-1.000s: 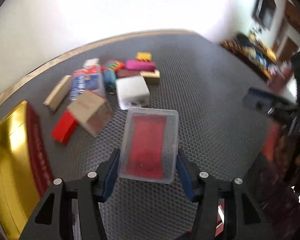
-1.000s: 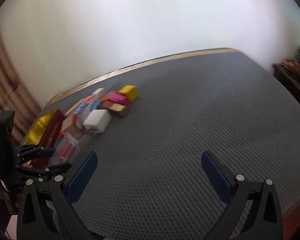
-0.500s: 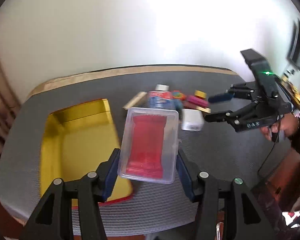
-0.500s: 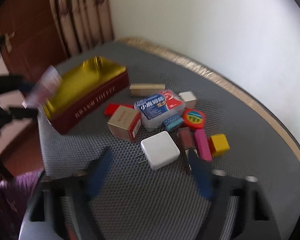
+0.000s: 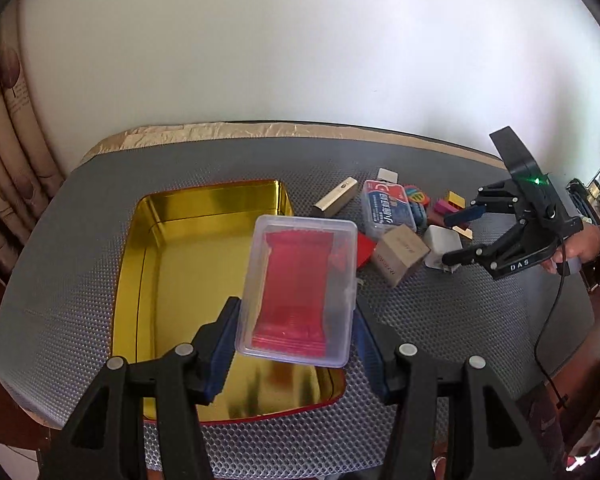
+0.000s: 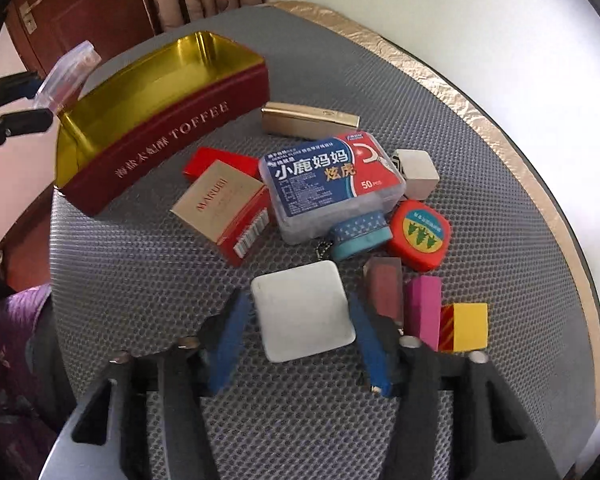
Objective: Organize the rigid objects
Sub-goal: 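Carry the clear box into the gold tin with left tool while right grasps white charger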
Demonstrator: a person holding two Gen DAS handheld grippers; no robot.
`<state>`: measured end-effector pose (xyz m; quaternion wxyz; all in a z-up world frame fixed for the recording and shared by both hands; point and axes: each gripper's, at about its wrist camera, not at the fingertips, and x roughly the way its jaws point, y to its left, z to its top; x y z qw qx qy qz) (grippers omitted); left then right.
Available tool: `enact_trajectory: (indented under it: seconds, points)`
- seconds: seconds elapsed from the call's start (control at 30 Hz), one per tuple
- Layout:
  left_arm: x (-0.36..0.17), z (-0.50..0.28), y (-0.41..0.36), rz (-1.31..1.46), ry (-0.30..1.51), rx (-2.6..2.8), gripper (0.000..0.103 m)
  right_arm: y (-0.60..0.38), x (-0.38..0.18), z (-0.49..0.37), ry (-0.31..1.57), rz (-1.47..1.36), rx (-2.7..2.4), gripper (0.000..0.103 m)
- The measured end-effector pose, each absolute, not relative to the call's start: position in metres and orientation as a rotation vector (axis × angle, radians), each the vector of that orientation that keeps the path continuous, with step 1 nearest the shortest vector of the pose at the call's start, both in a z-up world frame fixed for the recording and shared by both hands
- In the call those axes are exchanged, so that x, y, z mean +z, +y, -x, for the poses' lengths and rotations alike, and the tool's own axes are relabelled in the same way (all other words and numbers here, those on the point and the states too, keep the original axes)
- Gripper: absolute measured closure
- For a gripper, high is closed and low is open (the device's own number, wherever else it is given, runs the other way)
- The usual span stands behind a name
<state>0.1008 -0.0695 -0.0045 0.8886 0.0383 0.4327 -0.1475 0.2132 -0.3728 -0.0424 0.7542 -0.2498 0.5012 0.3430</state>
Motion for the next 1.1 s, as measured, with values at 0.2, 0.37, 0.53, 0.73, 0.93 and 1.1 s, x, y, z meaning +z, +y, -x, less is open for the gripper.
enact_trajectory:
  seconds: [0.2, 0.37, 0.53, 0.73, 0.93, 1.1]
  points:
    - [-0.011, -0.110, -0.067, -0.091, 0.916, -0.276, 0.047, -0.367, -0.056, -0.222, 1.152, 0.566, 0.765, 0.039]
    - [-0.022, -0.121, -0.063, -0.107, 0.931, -0.236, 0.047, -0.365, -0.063, -0.221, 1.174, 0.555, 0.763, 0.045]
    - [-0.031, -0.133, -0.056, -0.106, 0.929, -0.191, 0.047, -0.375, -0.061, -0.209, 1.171, 0.497, 0.748, 0.045]
    - [-0.035, -0.139, -0.042, -0.070, 0.920, -0.136, 0.047, -0.390, -0.057, -0.184, 1.150, 0.390, 0.718, 0.045]
    - [-0.019, -0.103, -0.017, -0.004, 0.841, 0.005, 0.047, -0.375, -0.014, -0.175, 1.076, 0.269, 0.771, 0.045]
    - [-0.007, -0.066, 0.000, 0.037, 0.784, 0.116, 0.046, -0.313, 0.026, -0.187, 0.987, 0.201, 0.885, 0.045]
